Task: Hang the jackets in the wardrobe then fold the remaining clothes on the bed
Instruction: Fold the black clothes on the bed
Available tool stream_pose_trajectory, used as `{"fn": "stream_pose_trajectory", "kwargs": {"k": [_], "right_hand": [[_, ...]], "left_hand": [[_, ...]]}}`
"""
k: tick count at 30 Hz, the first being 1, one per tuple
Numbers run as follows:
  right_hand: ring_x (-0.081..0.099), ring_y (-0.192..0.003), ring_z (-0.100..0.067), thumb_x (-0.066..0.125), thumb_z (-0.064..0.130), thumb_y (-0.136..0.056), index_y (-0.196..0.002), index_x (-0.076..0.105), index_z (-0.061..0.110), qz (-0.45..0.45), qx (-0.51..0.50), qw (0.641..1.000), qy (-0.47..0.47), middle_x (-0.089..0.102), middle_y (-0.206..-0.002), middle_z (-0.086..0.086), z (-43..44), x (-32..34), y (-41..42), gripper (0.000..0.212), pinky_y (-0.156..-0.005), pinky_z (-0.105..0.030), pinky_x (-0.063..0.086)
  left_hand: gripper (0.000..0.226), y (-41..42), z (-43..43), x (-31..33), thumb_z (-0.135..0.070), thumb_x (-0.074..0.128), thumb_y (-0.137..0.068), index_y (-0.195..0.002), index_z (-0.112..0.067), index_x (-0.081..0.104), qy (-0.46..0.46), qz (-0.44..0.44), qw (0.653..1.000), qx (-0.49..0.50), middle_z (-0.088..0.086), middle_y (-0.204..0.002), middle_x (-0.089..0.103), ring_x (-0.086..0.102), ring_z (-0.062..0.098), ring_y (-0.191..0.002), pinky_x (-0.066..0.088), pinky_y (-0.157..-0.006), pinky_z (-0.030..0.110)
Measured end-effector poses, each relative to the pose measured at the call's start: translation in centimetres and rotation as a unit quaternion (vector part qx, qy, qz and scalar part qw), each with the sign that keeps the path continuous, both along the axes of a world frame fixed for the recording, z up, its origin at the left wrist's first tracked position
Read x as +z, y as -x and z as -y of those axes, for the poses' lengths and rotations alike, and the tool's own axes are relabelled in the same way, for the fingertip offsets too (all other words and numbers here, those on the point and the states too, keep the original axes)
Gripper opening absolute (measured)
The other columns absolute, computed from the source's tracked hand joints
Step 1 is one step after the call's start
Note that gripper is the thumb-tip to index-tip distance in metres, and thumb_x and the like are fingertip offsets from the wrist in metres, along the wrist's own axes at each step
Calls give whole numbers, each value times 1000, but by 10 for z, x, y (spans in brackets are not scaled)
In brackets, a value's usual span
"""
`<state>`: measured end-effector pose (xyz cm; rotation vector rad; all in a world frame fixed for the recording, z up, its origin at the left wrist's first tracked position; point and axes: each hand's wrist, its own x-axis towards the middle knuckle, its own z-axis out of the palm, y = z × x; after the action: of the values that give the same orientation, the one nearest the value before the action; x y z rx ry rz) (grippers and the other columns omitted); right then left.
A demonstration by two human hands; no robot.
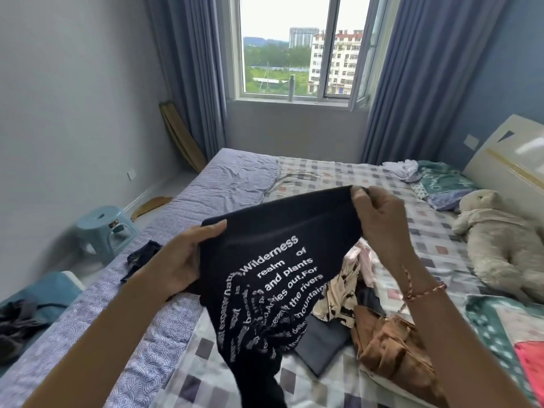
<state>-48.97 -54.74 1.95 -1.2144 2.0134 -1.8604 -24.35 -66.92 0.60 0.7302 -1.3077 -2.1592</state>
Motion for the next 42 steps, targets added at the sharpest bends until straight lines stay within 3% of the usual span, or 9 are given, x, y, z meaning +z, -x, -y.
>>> {"fn": "stream_pose_trajectory", "kwargs": {"k": [6,11,13,20,26,29,31,34,42], "right_hand": [[38,-52,-11,58,34,-88,-59,39,13,-146,-137,979,25,39,-56,-4,2,24,21,40,-53,-11,31],[39,-59,-16,53,18,-93,-73,46,3,-299,-192,912,205,44,-64,-8,-19,62,-24,27,-58,-6,30],[42,-60,-21,51,22,-95,-75,43,8,-309,-145,935,99,41,-60,-3,2,61,-15,26,-55,-18,25],[58,-86,-26,58,19,-92,-85,47,7,42,-12,990,-133,51,-76,-3,54,0,27,18,-52,-27,49],[51,-89,-13,63,7,-84,-106,43,19,36,111,990,-78,50,-98,3,-11,-12,-82,33,-68,-5,41],[41,-113,-11,66,12,-79,-117,35,22,-53,61,991,-110,39,-115,7,-2,-39,-117,50,-98,-23,37],[49,-109,-20,63,13,-80,-118,42,11,-89,-31,993,-78,45,-111,2,15,-47,-113,44,-94,-36,43],[55,-98,-22,58,13,-82,-108,50,11,-72,-84,988,-109,56,-103,-1,25,-42,-90,27,-83,-38,47],[45,-116,-27,44,5,-80,-114,50,9,-88,16,903,-419,48,-123,-10,4,-47,-35,35,-92,-27,38]], "left_hand": [[22,9,-25,27,-20,53,-81,-89,-10,71,102,-36,994,-3,4,-82,74,71,12,-70,55,-54,20],[23,8,-44,37,-30,66,-73,-95,-27,73,164,-100,981,39,-4,-97,73,69,10,-88,54,-66,20],[25,15,-41,31,-32,60,-82,-104,-23,66,170,0,985,-20,-4,-95,73,69,10,-86,55,-68,20],[32,36,-25,3,-25,39,-97,-99,-7,65,19,51,994,-94,6,-87,73,71,14,-75,58,-65,23],[22,54,-18,10,-18,54,-89,-106,-5,54,-62,-57,996,-22,9,-114,57,53,13,-121,38,-107,27],[29,74,-30,19,-20,34,-96,-77,-16,56,-30,-57,996,-55,-8,-70,60,60,-10,-71,43,-77,9],[58,74,-45,26,-11,26,-102,-51,-18,54,67,-64,995,-23,-6,-41,46,49,2,-40,42,-49,12],[29,72,-53,36,2,52,-77,-64,-16,33,97,-71,990,70,-10,-43,40,42,3,-40,35,-46,15],[21,27,34,8,-3,47,-84,-65,-10,52,370,347,840,191,4,-68,53,53,25,-77,38,-68,26]]}}
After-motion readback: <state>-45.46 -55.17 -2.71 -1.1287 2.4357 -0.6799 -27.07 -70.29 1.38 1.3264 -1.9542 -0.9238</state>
